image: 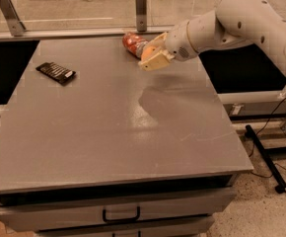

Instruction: Move orange near coke can

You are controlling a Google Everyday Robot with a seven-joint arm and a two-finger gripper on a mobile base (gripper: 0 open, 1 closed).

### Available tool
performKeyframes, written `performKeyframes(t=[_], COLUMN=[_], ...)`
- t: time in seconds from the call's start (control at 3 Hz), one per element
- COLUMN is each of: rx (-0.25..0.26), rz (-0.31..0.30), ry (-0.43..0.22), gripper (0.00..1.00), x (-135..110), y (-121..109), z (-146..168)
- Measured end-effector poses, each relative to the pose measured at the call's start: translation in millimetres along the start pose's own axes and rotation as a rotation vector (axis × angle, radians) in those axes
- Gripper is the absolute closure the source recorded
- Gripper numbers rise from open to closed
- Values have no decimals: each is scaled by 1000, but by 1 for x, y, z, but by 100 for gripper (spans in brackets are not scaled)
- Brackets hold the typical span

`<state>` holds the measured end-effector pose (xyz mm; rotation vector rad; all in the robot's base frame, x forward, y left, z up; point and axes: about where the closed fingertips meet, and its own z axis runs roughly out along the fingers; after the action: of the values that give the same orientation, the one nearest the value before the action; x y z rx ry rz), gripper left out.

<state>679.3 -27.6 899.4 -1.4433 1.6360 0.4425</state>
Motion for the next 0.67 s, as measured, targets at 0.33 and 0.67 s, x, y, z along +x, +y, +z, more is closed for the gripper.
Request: performKeyframes(t=[0.33,0.67], rx=[78,144], rz=[-2,12], ry=[-5,-7], gripper=[100,100], x=[15,30], y=[-39,-63], z=[3,9])
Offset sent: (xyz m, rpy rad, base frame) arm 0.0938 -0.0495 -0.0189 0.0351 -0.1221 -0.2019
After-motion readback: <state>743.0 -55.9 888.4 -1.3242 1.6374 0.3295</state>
